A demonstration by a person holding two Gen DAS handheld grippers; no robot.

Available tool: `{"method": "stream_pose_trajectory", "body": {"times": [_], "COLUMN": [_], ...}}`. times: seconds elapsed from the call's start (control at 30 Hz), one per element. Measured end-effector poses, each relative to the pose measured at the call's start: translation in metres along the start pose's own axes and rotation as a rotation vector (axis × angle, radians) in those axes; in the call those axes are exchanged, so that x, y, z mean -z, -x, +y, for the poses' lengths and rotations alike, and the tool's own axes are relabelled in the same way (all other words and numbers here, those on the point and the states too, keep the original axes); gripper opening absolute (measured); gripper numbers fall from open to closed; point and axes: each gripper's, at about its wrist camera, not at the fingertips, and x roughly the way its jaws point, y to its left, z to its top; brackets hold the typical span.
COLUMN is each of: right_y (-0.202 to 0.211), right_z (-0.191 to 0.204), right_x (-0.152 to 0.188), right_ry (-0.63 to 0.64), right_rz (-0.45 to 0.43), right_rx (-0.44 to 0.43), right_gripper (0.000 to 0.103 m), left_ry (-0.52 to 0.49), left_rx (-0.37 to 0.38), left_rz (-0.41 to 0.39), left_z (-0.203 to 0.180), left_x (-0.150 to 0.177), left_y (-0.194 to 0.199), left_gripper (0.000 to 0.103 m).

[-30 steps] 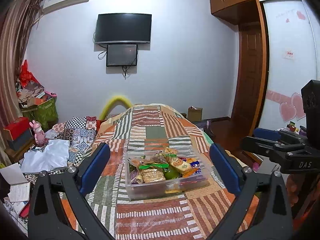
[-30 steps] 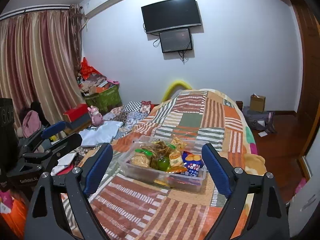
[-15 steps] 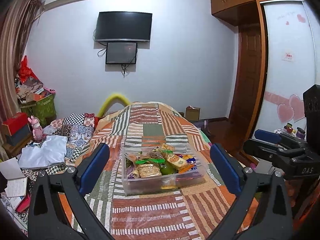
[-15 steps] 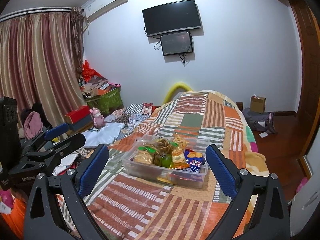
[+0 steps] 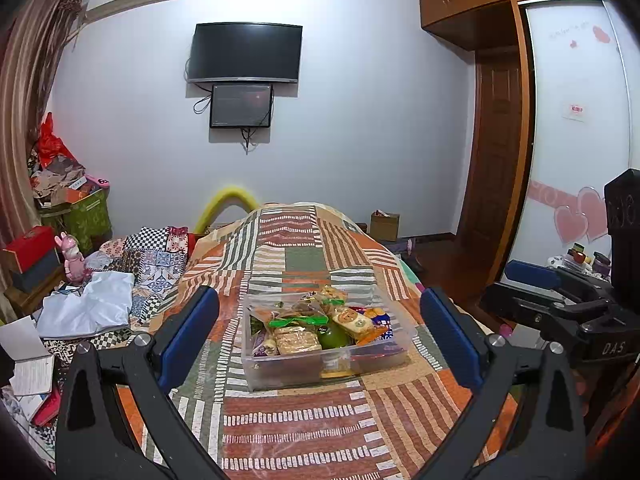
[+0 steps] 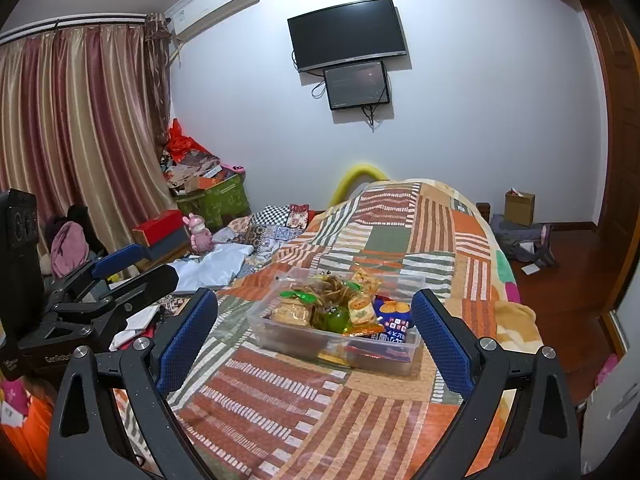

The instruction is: Organize snacks

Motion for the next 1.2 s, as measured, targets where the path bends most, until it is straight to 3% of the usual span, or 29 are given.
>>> {"method": "stream_pose_trajectory", "body": {"times": [1.2], "right_y": [0.0018], "right_z": [0.0015], "right_x": [-0.0008], "right_ry": [-0.001], "right_rz": [-0.003], "right_rx": [-0.008], "right_gripper": [0.097], "left_ry": [0.007], "left_rx": [0.032], "left_rz": [0.017], "left_z": [-0.0022], "left_x": [0.0023], "left_y": [-0.0048], "left_gripper": [0.102]}}
